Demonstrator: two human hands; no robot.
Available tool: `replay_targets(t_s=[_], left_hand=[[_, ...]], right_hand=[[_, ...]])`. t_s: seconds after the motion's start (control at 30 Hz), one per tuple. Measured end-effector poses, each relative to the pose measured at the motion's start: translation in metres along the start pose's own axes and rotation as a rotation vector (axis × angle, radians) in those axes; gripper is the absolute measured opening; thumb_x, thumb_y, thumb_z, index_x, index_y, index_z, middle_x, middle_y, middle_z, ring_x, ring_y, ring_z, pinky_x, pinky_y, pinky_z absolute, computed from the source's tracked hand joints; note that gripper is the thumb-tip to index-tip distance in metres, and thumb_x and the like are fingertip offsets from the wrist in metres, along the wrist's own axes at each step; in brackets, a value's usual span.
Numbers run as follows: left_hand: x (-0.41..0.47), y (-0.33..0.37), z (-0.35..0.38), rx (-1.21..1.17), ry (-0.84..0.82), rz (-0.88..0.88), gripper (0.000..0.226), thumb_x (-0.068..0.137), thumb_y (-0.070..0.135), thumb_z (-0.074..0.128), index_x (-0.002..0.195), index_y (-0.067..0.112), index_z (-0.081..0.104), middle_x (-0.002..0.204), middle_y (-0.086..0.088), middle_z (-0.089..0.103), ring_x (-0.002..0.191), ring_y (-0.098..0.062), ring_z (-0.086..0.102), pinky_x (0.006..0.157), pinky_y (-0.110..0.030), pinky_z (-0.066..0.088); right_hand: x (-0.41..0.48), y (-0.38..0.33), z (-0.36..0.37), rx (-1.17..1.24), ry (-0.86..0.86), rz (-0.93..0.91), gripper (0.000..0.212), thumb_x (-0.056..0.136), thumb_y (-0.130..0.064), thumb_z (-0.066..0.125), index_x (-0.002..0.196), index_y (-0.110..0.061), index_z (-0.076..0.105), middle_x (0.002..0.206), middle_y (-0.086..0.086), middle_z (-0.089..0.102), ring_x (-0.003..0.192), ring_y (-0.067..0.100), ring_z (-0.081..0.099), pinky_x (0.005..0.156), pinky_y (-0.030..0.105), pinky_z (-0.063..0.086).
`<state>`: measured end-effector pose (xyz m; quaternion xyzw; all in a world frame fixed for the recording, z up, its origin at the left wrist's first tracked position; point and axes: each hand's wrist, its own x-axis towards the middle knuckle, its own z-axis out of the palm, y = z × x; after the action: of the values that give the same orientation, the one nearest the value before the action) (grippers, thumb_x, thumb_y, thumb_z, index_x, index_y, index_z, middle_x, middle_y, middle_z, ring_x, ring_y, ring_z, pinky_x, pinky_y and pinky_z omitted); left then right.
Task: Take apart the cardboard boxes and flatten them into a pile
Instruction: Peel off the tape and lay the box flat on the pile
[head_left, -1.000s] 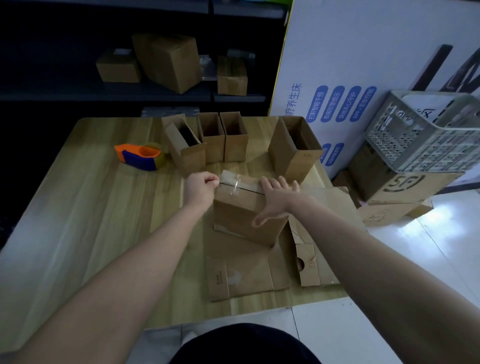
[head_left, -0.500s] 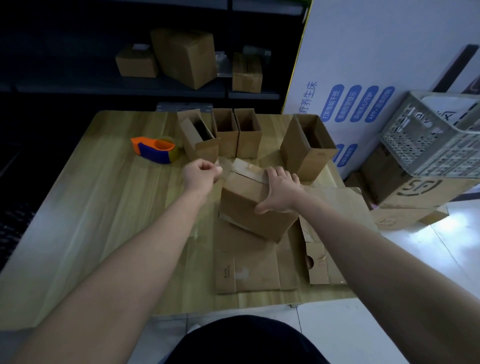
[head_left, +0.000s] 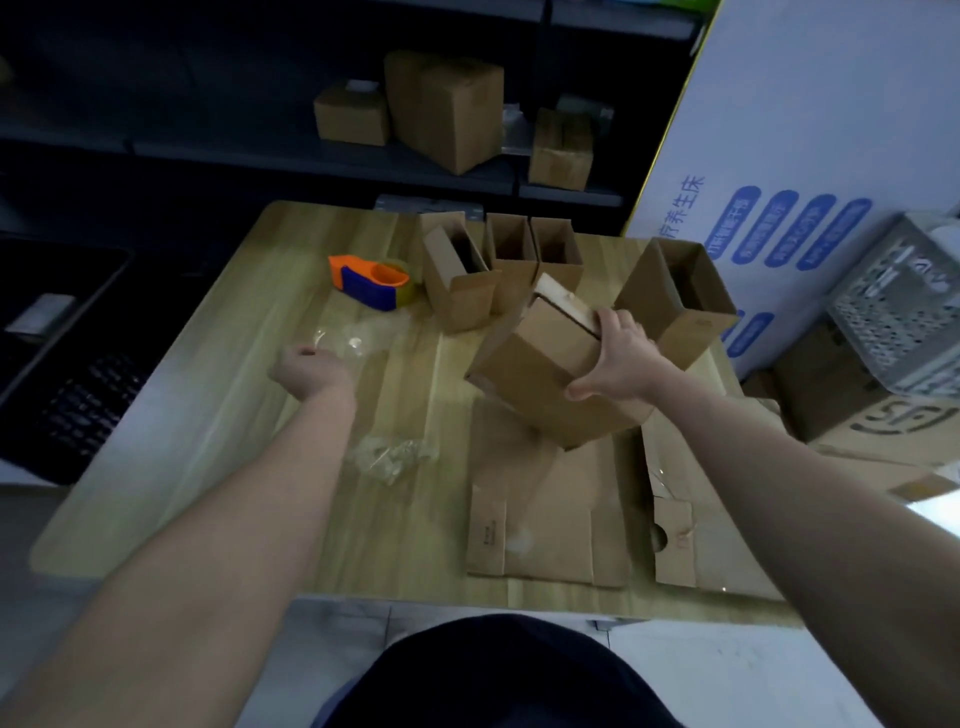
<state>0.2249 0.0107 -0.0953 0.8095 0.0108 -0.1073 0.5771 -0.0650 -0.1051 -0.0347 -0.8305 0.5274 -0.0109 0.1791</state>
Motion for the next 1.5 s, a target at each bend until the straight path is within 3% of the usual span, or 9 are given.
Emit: replay_targets(t_s=[0.17,0.37,0.43,0.5,0.67,0.8,0.93,1.07,1.5], left_hand=[[-0.017,-0.048,-0.010,0.402,-0.497,0.523,0.010,0.088,0.000,0.053,0.088,0.005,0.062,0.101,-0.005,0.046,0.077,-0.015,0.048,0.072,-0.017,0.038],[-0.018,-0.133,-0.008,0.804,-0.881,0.561,0.015,0.091,0.007,0.048,0.081,0.015,0.056,0.090,-0.013,0.056,0.066,-0.025,0.063,0.063,-0.035,0.053],[-0.028,-0.122,-0.012,0.917,-1.010,0.515,0.019,0.094,0.015,0.051,0.109,0.013,0.063,0.115,-0.009,0.059,0.099,-0.022,0.063,0.090,-0.031,0.046],[-0.026,-0.114,-0.011,1.075,-0.993,0.543,0.040,0.088,0.028,0.059,0.127,0.023,0.054,0.132,-0.001,0.055,0.123,-0.024,0.049,0.108,-0.034,0.028],[-0.011,-0.115,-0.010,0.907,-1.050,0.380,0.091,0.064,0.025,0.081,0.136,0.024,0.026,0.135,-0.004,0.022,0.122,-0.033,0.043,0.104,-0.043,0.038],[-0.007,-0.107,-0.005,1.036,-1.131,0.303,0.109,0.059,0.053,0.083,0.144,0.015,0.028,0.147,-0.012,0.027,0.134,-0.033,0.035,0.108,-0.041,0.036],[-0.009,-0.086,0.002,0.468,-0.924,0.115,0.053,0.086,0.022,0.067,0.132,0.003,0.048,0.125,-0.017,0.056,0.097,-0.029,0.061,0.073,-0.023,0.048],[-0.002,-0.080,0.000,0.243,-0.647,0.096,0.025,0.086,-0.016,0.051,0.107,-0.005,0.060,0.081,-0.012,0.054,0.061,-0.017,0.053,0.045,-0.009,0.044],[0.000,-0.074,0.000,0.772,-0.564,0.161,0.036,0.077,0.002,0.069,0.110,0.017,0.065,0.124,-0.016,0.048,0.117,-0.033,0.048,0.097,-0.037,0.045]], right_hand=[[0.003,-0.013,0.005,-0.028,0.033,0.010,0.116,0.060,-0.044,0.084,0.149,-0.017,0.014,0.145,0.007,0.029,0.136,0.029,0.028,0.115,0.053,0.022],[-0.007,-0.016,0.017,-0.007,0.020,0.013,0.116,0.061,-0.043,0.083,0.149,-0.018,0.012,0.144,0.006,0.029,0.134,0.027,0.029,0.116,0.050,0.022],[-0.008,-0.014,0.020,0.001,0.014,0.013,0.115,0.061,-0.043,0.084,0.149,-0.019,0.013,0.142,0.005,0.031,0.133,0.026,0.030,0.115,0.050,0.023],[-0.009,-0.015,0.022,0.003,0.006,0.016,0.116,0.061,-0.043,0.084,0.149,-0.019,0.013,0.142,0.005,0.031,0.133,0.026,0.030,0.115,0.049,0.023],[-0.006,-0.023,0.027,0.022,-0.020,-0.012,0.116,0.061,-0.044,0.084,0.149,-0.020,0.012,0.142,0.005,0.031,0.132,0.027,0.030,0.114,0.050,0.025],[-0.006,-0.028,0.031,-0.007,-0.040,-0.028,0.117,0.060,-0.044,0.083,0.149,-0.018,0.012,0.143,0.006,0.030,0.134,0.027,0.028,0.115,0.050,0.023],[-0.004,-0.030,0.035,-0.024,-0.044,-0.039,0.116,0.061,-0.046,0.083,0.149,-0.018,0.013,0.143,0.006,0.030,0.134,0.027,0.028,0.116,0.050,0.021],[-0.003,-0.034,0.038,-0.052,-0.052,-0.043,0.114,0.061,-0.047,0.082,0.148,-0.018,0.013,0.143,0.006,0.030,0.134,0.028,0.028,0.116,0.051,0.020],[-0.001,-0.039,0.041,-0.109,-0.075,-0.073,0.114,0.063,-0.048,0.080,0.149,-0.018,0.011,0.145,0.007,0.028,0.136,0.029,0.027,0.116,0.053,0.020]])
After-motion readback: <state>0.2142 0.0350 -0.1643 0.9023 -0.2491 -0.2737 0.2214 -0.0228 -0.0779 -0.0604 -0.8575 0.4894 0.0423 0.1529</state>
